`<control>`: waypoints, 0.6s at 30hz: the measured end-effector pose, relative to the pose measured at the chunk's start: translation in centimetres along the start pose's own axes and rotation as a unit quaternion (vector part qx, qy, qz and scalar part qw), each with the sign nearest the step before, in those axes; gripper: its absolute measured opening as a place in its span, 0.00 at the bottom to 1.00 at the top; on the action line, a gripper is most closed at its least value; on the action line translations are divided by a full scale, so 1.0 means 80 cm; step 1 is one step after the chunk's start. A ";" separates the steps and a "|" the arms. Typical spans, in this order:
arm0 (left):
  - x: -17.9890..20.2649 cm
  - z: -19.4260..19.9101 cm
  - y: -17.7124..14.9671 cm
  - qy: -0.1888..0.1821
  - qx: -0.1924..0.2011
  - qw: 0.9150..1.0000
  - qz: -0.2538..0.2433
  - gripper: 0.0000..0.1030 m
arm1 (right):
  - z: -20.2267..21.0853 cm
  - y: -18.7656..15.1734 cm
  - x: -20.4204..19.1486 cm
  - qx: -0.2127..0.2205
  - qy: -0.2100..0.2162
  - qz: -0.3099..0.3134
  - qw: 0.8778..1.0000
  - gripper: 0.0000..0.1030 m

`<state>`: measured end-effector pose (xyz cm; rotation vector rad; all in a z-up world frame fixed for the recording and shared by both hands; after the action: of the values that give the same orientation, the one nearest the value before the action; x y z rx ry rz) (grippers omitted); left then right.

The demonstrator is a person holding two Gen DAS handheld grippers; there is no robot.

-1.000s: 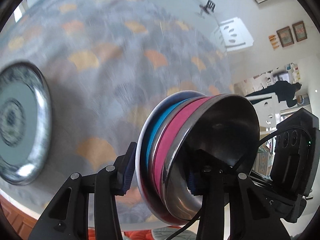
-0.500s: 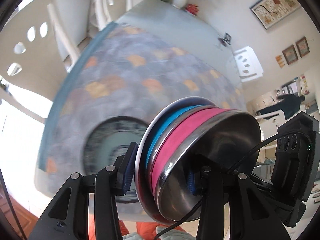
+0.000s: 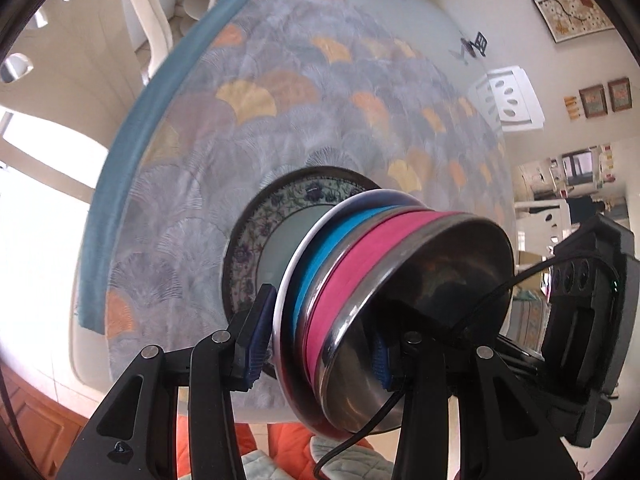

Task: Organize plates and bowls
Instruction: 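Carry the stack over the blue-and-white plate and lower it onto it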

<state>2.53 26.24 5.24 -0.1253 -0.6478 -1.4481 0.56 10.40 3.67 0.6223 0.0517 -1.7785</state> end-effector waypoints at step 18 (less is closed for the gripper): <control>0.005 0.032 0.019 0.009 0.062 0.997 -0.045 0.37 | 0.034 0.015 0.010 0.044 0.011 -0.025 0.999 0.51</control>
<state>3.09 27.31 7.95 0.0137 -0.7339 -1.4900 0.49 8.39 6.02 0.7097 0.0043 -1.8300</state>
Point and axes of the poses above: each gripper's, at about its wrist camera, not at the fingertips, and z roughly against the way its jaws point, x to its right, y to its top, the point moved 2 cm from there along -z, roughly the way its jaws point, and after that the axes turned 14 degrees about x, right-handed, at the moved point
